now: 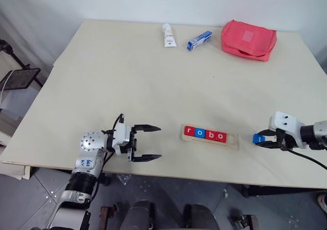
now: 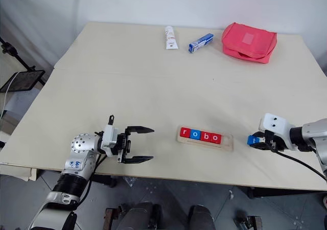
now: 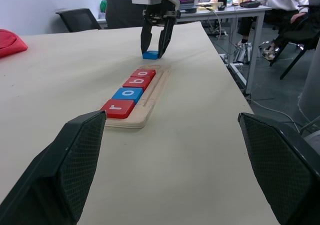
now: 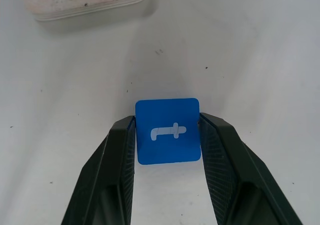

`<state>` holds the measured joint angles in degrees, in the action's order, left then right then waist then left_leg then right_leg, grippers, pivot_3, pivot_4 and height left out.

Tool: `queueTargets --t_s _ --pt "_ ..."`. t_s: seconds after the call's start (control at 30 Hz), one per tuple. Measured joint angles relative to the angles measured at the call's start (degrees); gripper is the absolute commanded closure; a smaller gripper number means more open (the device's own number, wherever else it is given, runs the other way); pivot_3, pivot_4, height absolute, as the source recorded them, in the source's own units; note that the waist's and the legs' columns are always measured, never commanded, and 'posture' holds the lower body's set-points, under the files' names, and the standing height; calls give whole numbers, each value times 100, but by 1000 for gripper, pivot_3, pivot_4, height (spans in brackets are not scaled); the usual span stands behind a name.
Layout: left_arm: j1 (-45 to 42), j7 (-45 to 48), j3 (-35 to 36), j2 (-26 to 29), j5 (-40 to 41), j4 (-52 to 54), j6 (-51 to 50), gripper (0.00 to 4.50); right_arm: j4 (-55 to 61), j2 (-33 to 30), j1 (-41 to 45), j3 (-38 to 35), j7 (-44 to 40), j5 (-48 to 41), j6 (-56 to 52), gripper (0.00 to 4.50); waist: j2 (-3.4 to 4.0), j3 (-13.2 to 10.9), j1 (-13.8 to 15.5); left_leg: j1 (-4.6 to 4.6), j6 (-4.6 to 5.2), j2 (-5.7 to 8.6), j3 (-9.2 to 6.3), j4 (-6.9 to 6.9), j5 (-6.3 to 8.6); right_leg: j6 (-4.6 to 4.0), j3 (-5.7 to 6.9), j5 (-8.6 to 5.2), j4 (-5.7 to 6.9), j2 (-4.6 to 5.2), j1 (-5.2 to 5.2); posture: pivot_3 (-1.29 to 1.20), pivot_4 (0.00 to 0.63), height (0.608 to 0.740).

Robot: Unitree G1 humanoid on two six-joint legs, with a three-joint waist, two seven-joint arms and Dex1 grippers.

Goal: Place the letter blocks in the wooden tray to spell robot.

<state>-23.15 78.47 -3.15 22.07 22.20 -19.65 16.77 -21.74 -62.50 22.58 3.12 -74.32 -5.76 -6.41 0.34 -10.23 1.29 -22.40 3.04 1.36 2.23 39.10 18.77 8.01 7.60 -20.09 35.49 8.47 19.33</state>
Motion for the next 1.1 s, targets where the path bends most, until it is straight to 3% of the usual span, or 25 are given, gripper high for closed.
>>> queueTargets --t_s 0.4,0.77,1.1 --pt "-69 -1 -16 -74 -1 -6 0 0 1812 129 -85 -59 32 -400 -1358 3038 0 0 13 -2 -1 2 -3 0 0 0 -1 0 0 1 2 0 150 740" --pt "1 -104 -20 -101 -3 77 -1 0 1617 392 364 524 57 -162 -1378 3038 0 0 -2 -3 -1 1 -3 -2 0 0 0 0 0 0 5 0 150 740" --pt "99 -218 -20 -100 -3 138 -6 0 1599 472 488 591 -34 -21 -1386 3038 0 0 0 -3 -1 1 -3 -2 0 0 0 0 1 0 4 0 150 740"
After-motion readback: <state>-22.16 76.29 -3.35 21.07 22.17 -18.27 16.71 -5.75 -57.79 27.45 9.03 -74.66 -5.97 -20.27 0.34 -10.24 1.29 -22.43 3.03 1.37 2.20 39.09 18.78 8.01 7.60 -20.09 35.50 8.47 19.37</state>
